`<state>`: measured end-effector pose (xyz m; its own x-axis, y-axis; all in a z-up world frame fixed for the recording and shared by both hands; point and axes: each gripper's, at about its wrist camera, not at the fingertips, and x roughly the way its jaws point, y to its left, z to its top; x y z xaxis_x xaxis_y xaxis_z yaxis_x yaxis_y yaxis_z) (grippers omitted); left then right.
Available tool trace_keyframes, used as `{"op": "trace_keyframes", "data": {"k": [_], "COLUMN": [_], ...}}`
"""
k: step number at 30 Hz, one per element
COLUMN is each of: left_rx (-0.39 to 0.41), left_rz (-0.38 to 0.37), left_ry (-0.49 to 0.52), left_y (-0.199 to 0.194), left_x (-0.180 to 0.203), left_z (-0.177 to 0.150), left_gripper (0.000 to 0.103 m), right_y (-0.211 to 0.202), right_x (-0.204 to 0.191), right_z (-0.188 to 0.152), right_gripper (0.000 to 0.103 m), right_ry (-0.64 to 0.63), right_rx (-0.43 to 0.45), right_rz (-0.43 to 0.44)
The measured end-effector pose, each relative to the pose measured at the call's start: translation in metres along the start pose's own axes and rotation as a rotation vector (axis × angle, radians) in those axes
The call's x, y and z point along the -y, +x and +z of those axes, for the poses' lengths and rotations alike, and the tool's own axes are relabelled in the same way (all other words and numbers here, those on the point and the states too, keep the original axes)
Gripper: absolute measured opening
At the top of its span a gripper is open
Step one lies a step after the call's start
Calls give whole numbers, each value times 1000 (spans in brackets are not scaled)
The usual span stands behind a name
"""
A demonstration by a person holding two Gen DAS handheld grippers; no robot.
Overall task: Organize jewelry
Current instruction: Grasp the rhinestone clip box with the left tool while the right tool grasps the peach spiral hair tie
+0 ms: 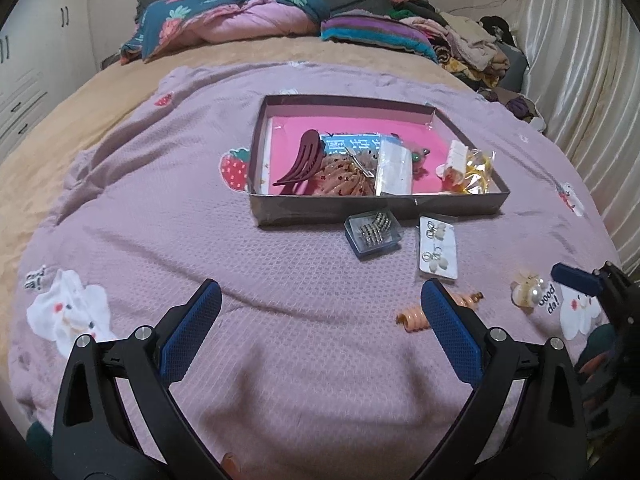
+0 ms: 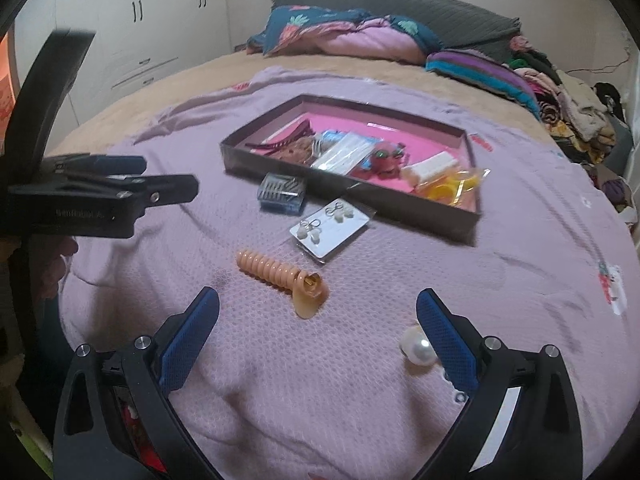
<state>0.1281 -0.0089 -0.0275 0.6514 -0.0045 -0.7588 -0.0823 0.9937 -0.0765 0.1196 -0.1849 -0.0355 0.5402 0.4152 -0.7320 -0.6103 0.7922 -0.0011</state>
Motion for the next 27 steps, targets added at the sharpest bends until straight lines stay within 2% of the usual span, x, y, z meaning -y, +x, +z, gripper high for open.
{"op": "trace_keyframes", "data": {"k": [3,5,10,12,13,15,16,17,20,25,27], "left_rx": [-17,-32,-67,-82,-89,-100,-105,-111,-131,-160,-163], "left_rz": [-9,-16,-55,-70,-77,-88,-90,-93,-114,-137,-155], "left_ry": [2,3,-10,-19,-23,-31,-34,-39,-64,-88,-76], "left_y": [14,24,46,54,58,66,69,73,84,100,102], "left_x": [2,4,9,11,12,14,15,15,15,16,21], "left_z": [6,10,19,23,24,27,28,29,31,33,34], "left_gripper": [93,93,92,89,88,87,86,82,79,65,49], "right_y": [17,28,54,62,67,67,66,64,57,47,45], "right_x": [-2,-2,-2,-3,-4,-6,-8,-8,-9,-12,-11], "right_z": [3,5,8,8,6,3,2,1,-2,-12,-14], "right_gripper": [97,86,77,66,54,44,32,25,25,25,25], "right_ry": [-18,-25,-19,-13,-10,-21,-29,-34,-27,-28,-23], "right_rx": [-22,-42,-98,-115,-136,-138,-134,-133,-126,-123,-124], "right_rz": [7,19,71,98,121,126,129,143,175,199,201]}}
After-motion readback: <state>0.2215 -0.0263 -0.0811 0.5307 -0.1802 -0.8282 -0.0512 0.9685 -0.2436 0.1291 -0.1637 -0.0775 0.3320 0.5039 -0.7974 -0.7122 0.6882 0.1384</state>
